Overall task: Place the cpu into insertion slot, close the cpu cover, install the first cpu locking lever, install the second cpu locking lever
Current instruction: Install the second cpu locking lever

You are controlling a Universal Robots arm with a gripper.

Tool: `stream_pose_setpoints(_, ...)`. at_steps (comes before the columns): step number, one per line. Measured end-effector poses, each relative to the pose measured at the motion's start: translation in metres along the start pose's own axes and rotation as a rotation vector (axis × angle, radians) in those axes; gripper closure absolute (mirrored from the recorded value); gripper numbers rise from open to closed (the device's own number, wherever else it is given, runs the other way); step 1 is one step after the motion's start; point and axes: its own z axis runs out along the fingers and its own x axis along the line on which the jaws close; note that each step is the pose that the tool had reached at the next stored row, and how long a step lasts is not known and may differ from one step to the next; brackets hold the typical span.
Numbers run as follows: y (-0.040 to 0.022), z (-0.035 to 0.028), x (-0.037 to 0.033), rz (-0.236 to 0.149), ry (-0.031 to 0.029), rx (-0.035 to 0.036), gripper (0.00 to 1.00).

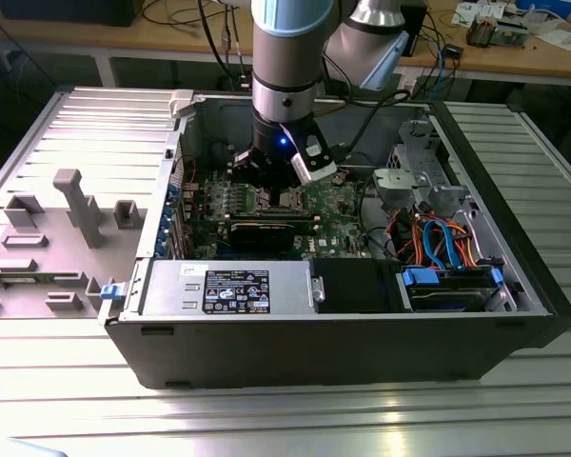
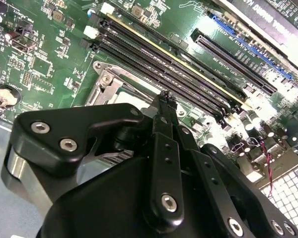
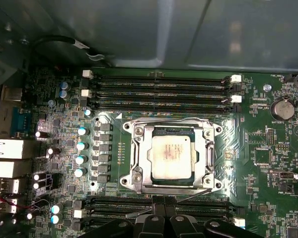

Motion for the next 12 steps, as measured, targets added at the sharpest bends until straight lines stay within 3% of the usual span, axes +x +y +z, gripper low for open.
stream_pose_setpoints(3, -0.0065, -0.0004, 0.0008, 0.001, 0.0025, -0.0057, 0.89)
stream_pose_setpoints(7, -0.0065, 0.0005, 0.0051, -0.001, 0.0044, -0.0066, 0.89)
stream_pose_setpoints(10, -0.0067, 0.0057, 0.0087, -0.050, 0.0090, -0.0155, 0.89)
stream_pose_setpoints(12, -0.0066, 0.0065, 0.0127, -0.059, 0.0096, -0.0199, 0.89)
